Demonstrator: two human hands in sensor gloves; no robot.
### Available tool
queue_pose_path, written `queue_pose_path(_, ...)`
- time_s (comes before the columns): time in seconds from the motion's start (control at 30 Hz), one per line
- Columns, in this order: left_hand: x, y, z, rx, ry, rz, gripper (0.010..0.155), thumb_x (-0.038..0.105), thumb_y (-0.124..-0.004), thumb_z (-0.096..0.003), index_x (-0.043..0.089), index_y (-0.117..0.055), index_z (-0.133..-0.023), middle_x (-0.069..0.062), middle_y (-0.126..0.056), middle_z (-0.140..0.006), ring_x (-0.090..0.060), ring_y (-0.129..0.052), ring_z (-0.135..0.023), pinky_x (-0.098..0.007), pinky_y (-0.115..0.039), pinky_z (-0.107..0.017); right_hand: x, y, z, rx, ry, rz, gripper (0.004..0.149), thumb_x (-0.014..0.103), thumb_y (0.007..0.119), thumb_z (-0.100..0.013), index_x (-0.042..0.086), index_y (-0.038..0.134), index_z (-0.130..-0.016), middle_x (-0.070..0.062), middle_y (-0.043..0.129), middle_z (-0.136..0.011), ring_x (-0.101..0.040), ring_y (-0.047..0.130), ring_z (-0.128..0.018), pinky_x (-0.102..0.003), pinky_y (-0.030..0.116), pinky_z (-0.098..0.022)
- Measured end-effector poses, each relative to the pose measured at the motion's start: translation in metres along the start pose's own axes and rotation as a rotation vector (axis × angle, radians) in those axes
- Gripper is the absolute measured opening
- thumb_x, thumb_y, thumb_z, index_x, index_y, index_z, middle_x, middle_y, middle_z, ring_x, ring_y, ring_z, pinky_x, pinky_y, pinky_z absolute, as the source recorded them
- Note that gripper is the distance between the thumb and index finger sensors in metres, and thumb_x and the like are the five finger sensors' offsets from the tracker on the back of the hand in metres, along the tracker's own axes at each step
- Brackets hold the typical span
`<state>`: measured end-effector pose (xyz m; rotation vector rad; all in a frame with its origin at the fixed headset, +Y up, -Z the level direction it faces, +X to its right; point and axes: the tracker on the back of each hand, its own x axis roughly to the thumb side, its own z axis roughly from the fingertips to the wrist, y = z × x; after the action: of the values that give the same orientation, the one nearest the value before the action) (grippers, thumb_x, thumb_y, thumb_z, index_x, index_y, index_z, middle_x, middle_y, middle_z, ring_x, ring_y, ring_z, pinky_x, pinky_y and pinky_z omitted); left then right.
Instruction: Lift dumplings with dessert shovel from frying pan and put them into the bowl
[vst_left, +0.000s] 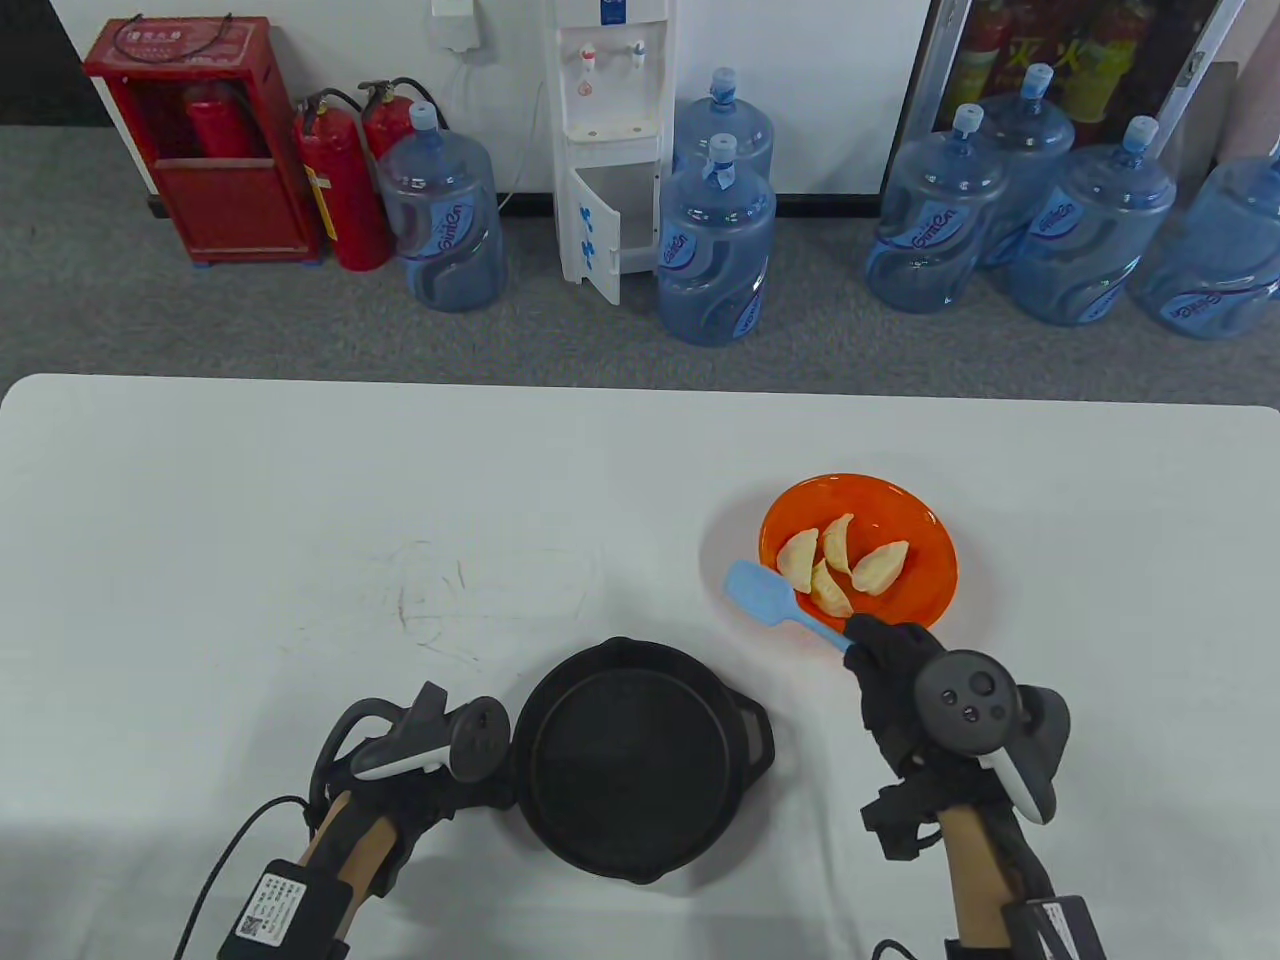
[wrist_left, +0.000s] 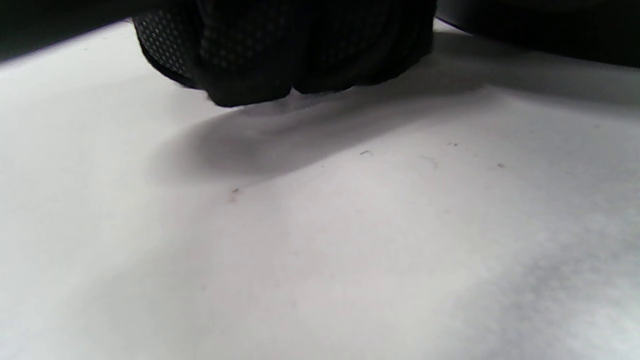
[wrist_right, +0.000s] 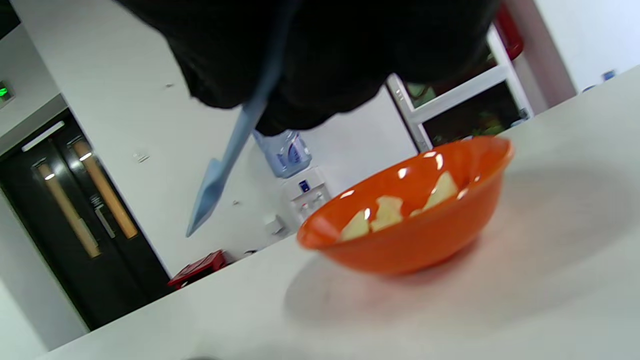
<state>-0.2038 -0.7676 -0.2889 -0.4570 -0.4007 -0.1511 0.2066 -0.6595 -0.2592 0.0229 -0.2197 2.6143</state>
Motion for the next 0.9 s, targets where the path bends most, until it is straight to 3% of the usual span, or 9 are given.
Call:
queue_pose_path(0.17,0.000,0.000,0.000,-0.001,0.003,-0.001,0.062,0.066,-0.058,-0.0349,0.027,-0.077,-0.079,0.006,-0.090,-0.058,-0.016,-0.098,-0.043,-0.054,-0.072,-0.072,0.016,0.031,0.018,0.101,-0.076,0.005,0.044,0.035,0.077,-0.062,0.017,0.082,-0.101,-0.011,0.090,-0.086,-0.014,0.093,-0.050,-0.038,0.085,-0.040)
queue_pose_path(0.4,0.001,0.000,0.000,-0.004,0.002,0.003,0.062,0.066,-0.058,-0.0350,0.027,-0.077,-0.079,0.006,-0.090,-0.058,-0.015,-0.098,-0.043,-0.054,-0.072,-0.072,0.036,0.072,0.023,0.253,-0.140,0.098,0.044,0.036,0.077,-0.062,0.015,0.082,-0.101,-0.012,0.090,-0.085,-0.013,0.094,-0.048,-0.037,0.086,-0.038)
queue_pose_path(0.5,0.001,0.000,0.000,-0.007,0.001,0.005,0.062,0.066,-0.059,-0.0349,0.026,-0.078,-0.079,0.005,-0.090,-0.058,-0.016,-0.098,-0.043,-0.054,-0.072,-0.072,0.044,0.092,0.025,0.292,-0.184,0.234,0.045,0.037,0.078,-0.062,0.016,0.081,-0.102,-0.011,0.090,-0.087,-0.013,0.095,-0.047,-0.036,0.086,-0.037)
queue_pose_path(0.67,0.000,0.000,0.000,-0.009,0.000,0.008,0.062,0.066,-0.059,-0.0350,0.027,-0.078,-0.079,0.006,-0.090,-0.058,-0.016,-0.098,-0.043,-0.054,-0.071,-0.072,0.061,0.108,0.033,0.219,-0.312,0.482,0.046,0.044,0.080,-0.060,0.024,0.082,-0.101,-0.008,0.087,-0.090,-0.016,0.098,-0.052,-0.037,0.087,-0.039)
queue_pose_path(0.77,0.000,0.000,-0.001,-0.011,0.000,0.008,0.062,0.066,-0.059,-0.0350,0.027,-0.078,-0.079,0.005,-0.090,-0.058,-0.016,-0.098,-0.043,-0.054,-0.071,-0.072,0.072,0.118,0.038,0.203,-0.387,0.635,0.045,0.044,0.079,-0.060,0.025,0.083,-0.100,-0.005,0.085,-0.093,-0.020,0.097,-0.065,-0.040,0.086,-0.046)
queue_pose_path(0.9,0.000,0.000,-0.001,-0.011,0.000,0.009,0.062,0.066,-0.059,-0.0350,0.026,-0.078,-0.079,0.005,-0.090,-0.058,-0.016,-0.098,-0.043,-0.054,-0.071,-0.072,0.081,0.129,0.046,0.169,-0.468,0.770,0.044,0.045,0.079,-0.059,0.025,0.085,-0.098,-0.002,0.087,-0.092,-0.022,0.094,-0.068,-0.042,0.084,-0.049)
